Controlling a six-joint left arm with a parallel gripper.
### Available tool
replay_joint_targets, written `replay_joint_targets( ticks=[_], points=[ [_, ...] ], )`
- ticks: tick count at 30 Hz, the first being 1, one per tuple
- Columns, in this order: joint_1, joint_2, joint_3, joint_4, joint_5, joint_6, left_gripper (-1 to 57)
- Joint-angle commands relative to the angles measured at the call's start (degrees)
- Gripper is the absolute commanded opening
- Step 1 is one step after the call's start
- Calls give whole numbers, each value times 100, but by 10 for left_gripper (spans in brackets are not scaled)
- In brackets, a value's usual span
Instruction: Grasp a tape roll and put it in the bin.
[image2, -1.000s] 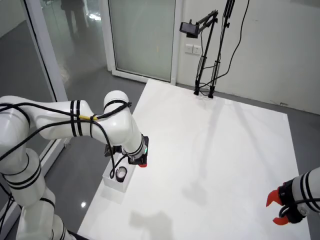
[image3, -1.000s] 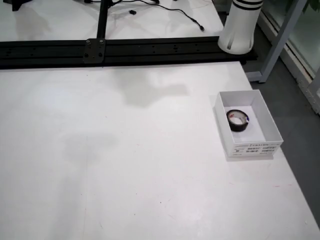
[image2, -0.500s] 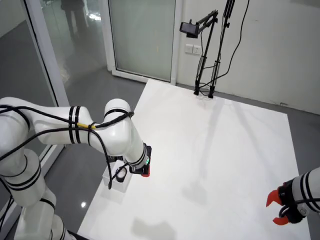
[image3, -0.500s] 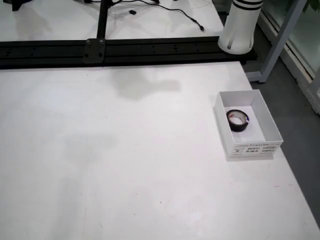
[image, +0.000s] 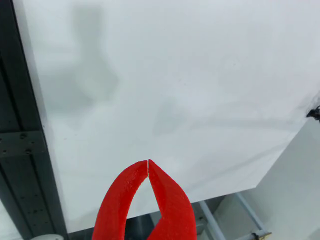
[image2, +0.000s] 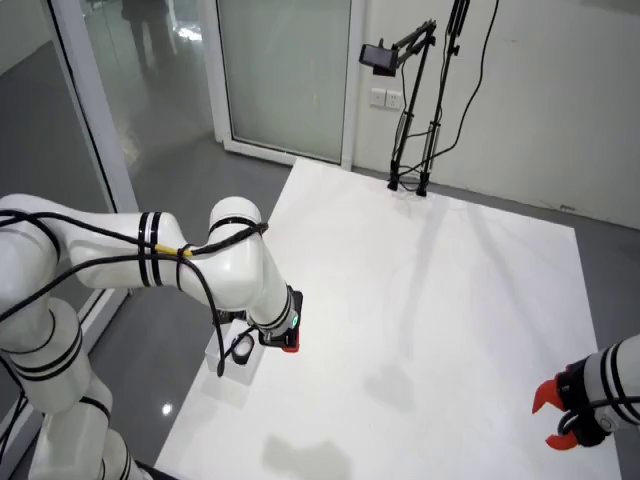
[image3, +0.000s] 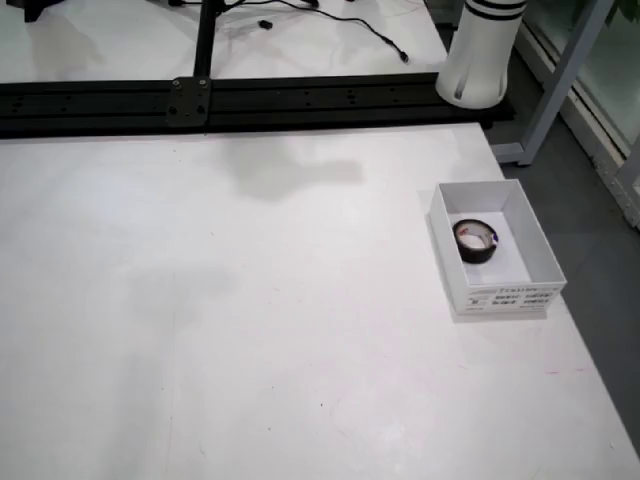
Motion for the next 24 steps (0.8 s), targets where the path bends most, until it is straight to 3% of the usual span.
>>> replay_joint_targets(
  ticks=[1,24],
  points=[
    [554,-7,0,15,0,0,-4],
    [-202,2,0,6,0,0,-4]
  ],
)
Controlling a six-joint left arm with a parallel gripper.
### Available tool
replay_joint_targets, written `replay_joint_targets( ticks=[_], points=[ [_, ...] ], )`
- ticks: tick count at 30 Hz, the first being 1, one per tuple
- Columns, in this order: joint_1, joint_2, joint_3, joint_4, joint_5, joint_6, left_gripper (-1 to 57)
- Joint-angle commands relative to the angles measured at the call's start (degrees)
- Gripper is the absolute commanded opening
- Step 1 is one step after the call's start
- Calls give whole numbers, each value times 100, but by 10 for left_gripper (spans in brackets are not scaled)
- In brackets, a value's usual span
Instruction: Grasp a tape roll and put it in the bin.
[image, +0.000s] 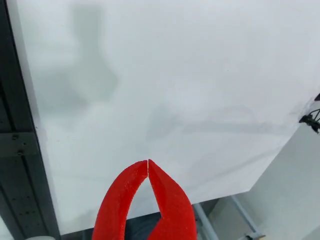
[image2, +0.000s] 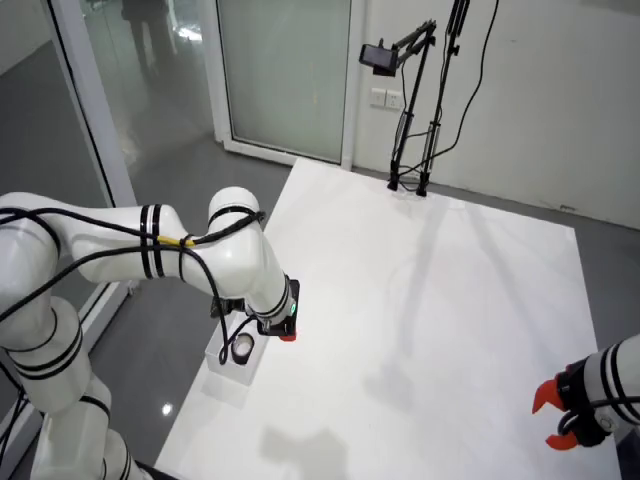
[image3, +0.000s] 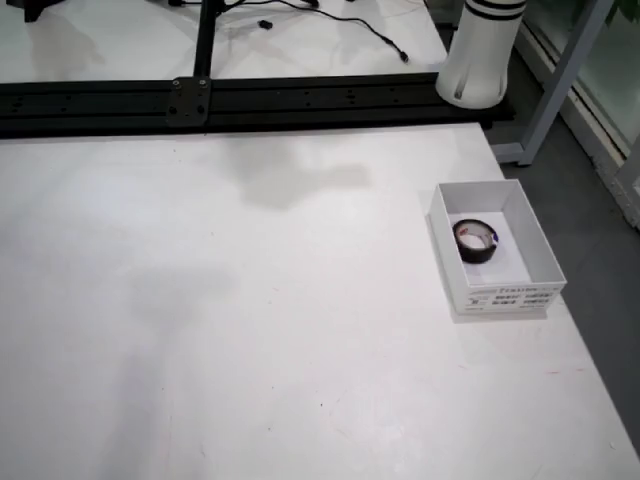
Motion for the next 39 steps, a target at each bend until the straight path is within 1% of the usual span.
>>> replay_joint_targets(
  ticks=[1,7,25,31,39],
  points=[
    [-447,9,0,-6,0,0,-4],
    [-429,9,0,-14,0,0,-4],
    [151,0,0,-6,0,0,-4],
    [142,0,0,-6,0,0,-4],
    [-60,0,0,-6,0,0,-4]
  ],
)
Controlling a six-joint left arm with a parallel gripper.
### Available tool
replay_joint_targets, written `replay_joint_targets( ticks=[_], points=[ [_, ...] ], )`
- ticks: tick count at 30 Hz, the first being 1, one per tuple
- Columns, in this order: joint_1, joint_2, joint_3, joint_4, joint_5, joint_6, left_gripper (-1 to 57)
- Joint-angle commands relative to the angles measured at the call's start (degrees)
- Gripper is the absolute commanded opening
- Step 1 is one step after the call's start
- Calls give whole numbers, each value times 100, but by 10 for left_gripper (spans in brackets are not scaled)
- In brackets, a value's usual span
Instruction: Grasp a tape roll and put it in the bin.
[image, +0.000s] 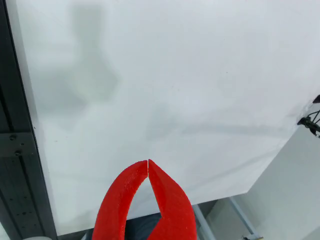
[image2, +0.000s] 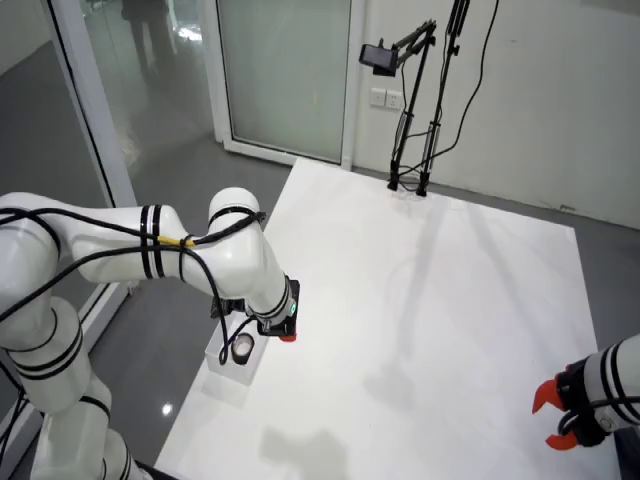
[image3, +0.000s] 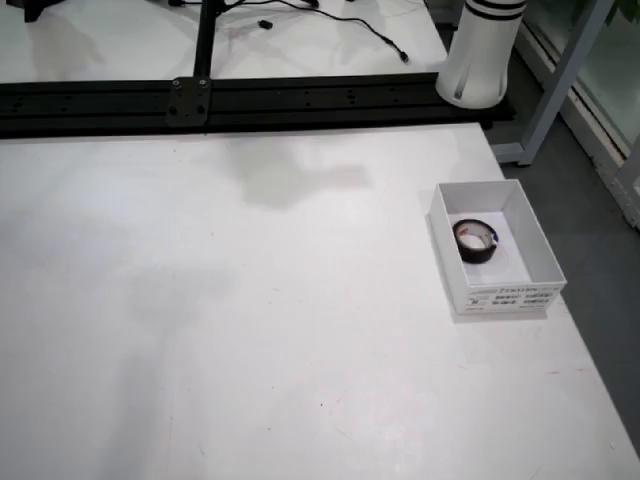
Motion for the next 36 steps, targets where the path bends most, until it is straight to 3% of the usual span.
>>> replay_joint_targets(
  ticks=[1,15,36],
  points=[
    [-121,-4,0,2,0,0,-4],
    [-341,-4,0,2,0,9,-4],
    [2,-4,0,2,0,9,-4]
  ],
)
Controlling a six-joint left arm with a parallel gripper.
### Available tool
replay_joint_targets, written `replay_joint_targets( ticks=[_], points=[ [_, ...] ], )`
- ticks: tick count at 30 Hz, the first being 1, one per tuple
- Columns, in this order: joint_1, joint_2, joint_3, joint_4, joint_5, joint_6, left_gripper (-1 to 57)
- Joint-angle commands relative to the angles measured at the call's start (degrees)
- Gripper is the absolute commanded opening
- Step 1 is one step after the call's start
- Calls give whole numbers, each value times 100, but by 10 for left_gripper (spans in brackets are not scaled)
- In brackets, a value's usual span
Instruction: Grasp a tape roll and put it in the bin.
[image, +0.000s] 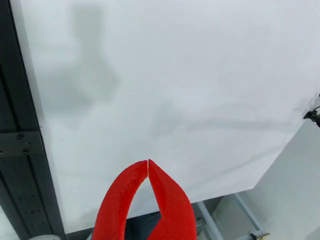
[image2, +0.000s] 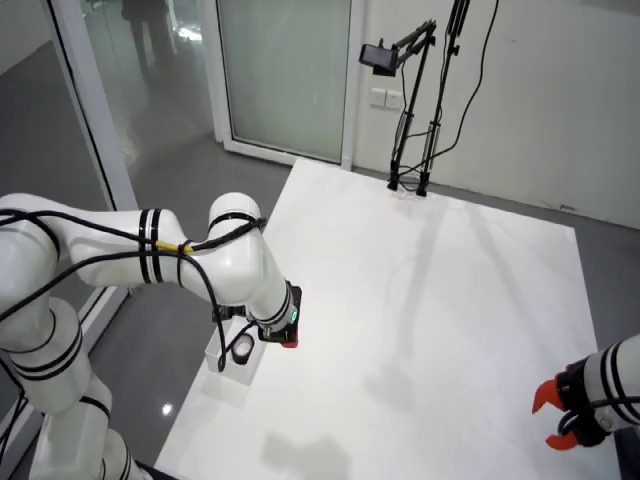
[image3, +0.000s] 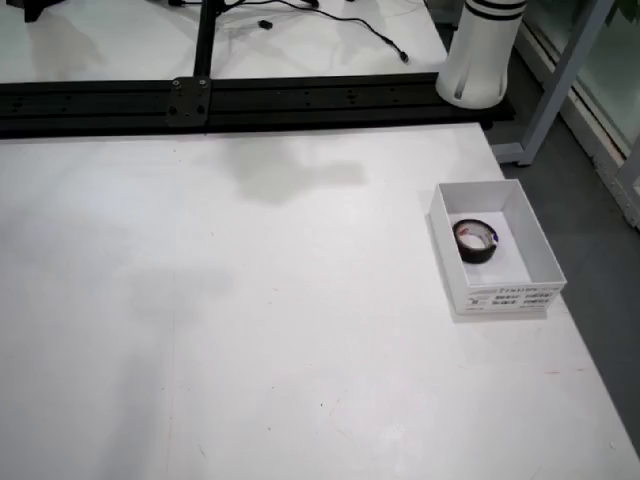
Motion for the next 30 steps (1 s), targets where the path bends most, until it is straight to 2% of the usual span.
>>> replay_joint_targets(
  ticks=[1,30],
  points=[
    [167,0,0,0,0,1,-4],
    [-44,0,0,0,0,1,-4]
  ],
)
